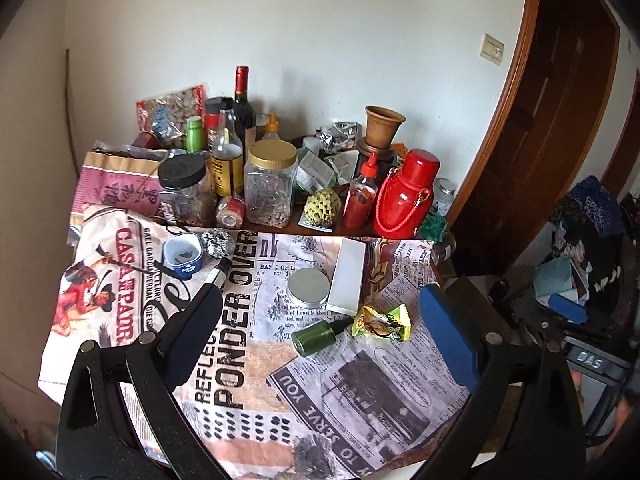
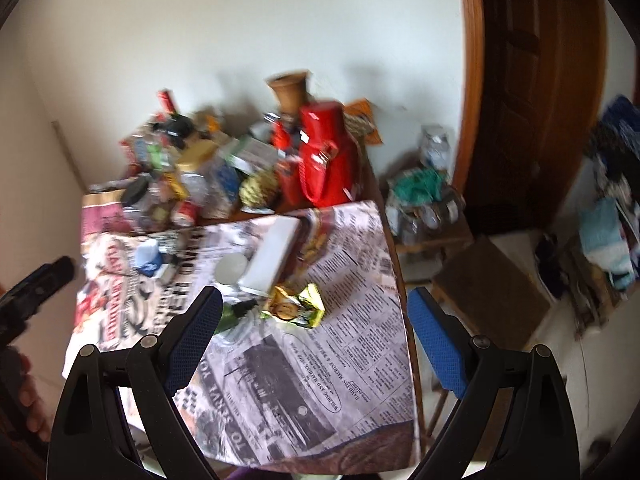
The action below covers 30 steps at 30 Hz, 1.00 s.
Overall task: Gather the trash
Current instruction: 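Grasp the small green bottle with left gripper while right gripper grasps the yellow candy wrapper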
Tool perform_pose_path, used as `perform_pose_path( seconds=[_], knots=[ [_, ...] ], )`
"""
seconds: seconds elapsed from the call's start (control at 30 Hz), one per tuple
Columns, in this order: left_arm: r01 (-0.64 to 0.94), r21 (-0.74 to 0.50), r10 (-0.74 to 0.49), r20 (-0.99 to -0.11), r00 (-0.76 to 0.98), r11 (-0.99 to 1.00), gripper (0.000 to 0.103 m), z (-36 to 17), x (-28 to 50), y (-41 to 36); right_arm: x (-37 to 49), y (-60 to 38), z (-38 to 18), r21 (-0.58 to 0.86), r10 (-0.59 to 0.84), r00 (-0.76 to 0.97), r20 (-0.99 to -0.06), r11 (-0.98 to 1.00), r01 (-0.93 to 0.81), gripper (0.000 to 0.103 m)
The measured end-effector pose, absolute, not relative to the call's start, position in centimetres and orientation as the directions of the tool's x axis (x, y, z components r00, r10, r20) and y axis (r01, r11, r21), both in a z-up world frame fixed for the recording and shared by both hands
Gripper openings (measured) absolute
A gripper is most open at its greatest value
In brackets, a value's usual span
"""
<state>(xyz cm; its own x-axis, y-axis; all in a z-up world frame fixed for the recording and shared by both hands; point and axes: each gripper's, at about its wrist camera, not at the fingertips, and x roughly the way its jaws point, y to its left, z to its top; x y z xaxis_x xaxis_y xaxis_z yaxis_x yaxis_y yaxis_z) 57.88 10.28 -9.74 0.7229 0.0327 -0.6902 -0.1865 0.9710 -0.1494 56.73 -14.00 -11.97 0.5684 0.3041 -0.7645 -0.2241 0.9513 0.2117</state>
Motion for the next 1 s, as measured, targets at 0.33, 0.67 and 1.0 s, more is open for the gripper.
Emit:
perform_pose_path(
  seconds=[0.33, 0.67, 1.0],
  knots=[
    [-0.112, -0.219, -0.121, -0.822, 0.557, 0.969, 0.099, -17.7, 64.7, 14.4, 61.5, -11.7, -20.6, 0.228, 0.236, 0.391, -0.889, 0.971, -0.069, 0.092],
    [-0.058, -0.297, -0.249, -0.878, 0.408, 0.953, 0.098, -26.5, 68.4, 13.1, 65.5, -10.5, -28.2, 0.328, 0.324, 0.252, -0.912, 0.944, -0.028, 0.065],
    [0.048, -0.315, -0.312, -0.889, 0.334, 0.948, 0.061, -30.1, 69.9, 10.5, 65.1, -8.1, -29.8, 0.288, 0.319, 0.225, -0.921, 0.944, -0.159, 0.045]
  ],
)
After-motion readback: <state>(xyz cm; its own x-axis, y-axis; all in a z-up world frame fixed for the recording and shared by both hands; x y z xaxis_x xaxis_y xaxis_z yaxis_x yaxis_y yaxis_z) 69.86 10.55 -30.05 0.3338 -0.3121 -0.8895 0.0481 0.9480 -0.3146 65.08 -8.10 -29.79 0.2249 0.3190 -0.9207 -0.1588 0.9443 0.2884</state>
